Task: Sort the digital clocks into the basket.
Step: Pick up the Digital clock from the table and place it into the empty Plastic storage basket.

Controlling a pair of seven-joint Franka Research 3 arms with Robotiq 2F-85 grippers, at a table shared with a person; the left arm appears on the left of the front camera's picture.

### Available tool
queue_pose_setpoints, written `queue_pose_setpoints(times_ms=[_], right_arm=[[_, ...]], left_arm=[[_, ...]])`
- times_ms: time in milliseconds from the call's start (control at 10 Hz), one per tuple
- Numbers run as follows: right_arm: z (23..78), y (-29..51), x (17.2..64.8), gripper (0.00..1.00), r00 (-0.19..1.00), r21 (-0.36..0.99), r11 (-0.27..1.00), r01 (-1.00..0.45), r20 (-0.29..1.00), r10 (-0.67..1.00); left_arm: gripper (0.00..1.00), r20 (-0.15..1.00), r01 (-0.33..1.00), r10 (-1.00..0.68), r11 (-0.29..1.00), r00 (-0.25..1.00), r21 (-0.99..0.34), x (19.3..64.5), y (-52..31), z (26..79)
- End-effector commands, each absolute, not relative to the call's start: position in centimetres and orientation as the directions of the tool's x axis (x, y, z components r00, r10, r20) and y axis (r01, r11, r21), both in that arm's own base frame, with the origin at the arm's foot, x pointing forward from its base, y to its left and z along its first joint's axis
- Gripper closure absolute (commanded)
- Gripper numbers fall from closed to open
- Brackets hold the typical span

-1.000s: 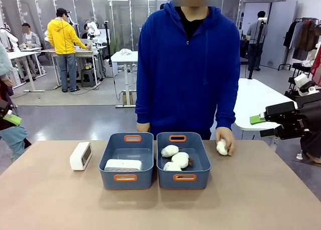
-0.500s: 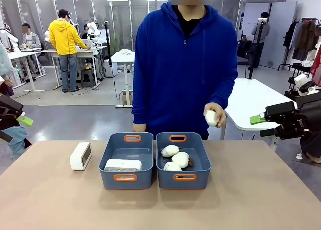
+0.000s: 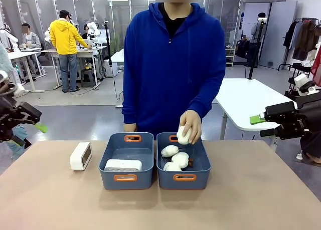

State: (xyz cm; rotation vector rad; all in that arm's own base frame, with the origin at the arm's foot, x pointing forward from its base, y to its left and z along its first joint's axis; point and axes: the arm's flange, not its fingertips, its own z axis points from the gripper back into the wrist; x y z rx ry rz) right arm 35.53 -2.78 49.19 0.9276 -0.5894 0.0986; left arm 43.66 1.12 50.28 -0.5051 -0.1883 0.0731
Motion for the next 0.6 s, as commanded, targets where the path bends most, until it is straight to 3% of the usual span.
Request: queue_pose_setpoints(times_ms=[0, 300, 500], right_arm=[[49.4, -2.8, 35.5, 0.10, 0.839, 0.723, 0.606, -0.331, 0.520, -0.161], [49.4, -2.8, 35.5, 0.10, 0.839, 0.723, 0.606, -0.331, 0.520, -0.161], [49.4, -2.8, 35.5, 0.10, 0.839, 0.723, 0.606, -0.331, 0.520, -0.161]], left_arm=[[0.00, 0.152, -0.040, 0.106, 0.921, 0.983, -0.388, 47.8, -1.5, 49.3], [0.00, 0.262, -0.042, 0.132, 0.946, 0.956, -0.323, 53.9, -4.8, 44.7], [0.00, 0.318, -0.032, 0.094, 0.980, 0.943, -0.195, 56.2, -6.1, 42.2]])
